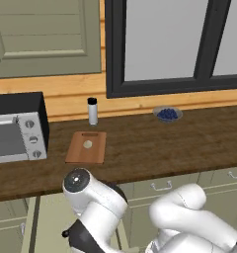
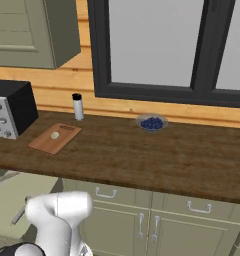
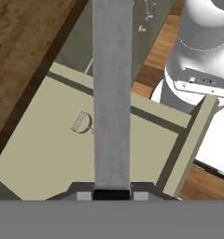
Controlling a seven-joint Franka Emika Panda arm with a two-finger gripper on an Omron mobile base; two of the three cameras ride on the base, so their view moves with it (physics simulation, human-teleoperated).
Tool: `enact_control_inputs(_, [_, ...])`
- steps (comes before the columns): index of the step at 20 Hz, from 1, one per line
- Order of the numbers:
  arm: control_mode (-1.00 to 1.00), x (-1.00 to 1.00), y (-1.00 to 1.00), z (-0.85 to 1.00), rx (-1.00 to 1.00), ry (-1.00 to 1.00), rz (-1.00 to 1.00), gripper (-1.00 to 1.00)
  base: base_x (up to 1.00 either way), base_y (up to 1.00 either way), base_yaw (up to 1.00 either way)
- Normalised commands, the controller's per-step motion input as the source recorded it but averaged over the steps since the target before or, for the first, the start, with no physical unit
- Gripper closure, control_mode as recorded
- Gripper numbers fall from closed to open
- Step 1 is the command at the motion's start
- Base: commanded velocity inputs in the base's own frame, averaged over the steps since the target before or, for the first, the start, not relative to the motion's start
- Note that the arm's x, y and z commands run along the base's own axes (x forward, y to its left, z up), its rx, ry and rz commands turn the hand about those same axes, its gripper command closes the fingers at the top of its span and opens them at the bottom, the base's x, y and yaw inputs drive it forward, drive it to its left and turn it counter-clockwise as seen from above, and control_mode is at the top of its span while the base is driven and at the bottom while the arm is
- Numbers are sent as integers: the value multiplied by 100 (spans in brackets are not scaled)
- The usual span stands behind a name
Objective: Place the appropriate cutting tool for cutting the garlic skin on the cutting board.
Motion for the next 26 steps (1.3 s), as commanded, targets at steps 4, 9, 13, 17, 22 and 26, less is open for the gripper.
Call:
enact_control_inputs(4, [-100, 67, 0, 100, -12, -1, -8, 100, 0, 0, 0])
enact_control_inputs(9, [-100, 89, 30, 99, -10, 2, -12, 100, 0, 0, 0])
enact_control_inputs(13, [-100, 91, 40, 73, -9, 2, -12, 100, 0, 0, 0])
enact_control_inputs(17, [-100, 100, 35, 19, -8, 8, -10, 100, 0, 0, 0])
enact_control_inputs(22, [-100, 98, 0, -49, 0, 16, -2, 100, 0, 0, 0])
enact_control_inputs(26, [-100, 95, -6, -99, 2, 21, -3, 100, 0, 0, 0])
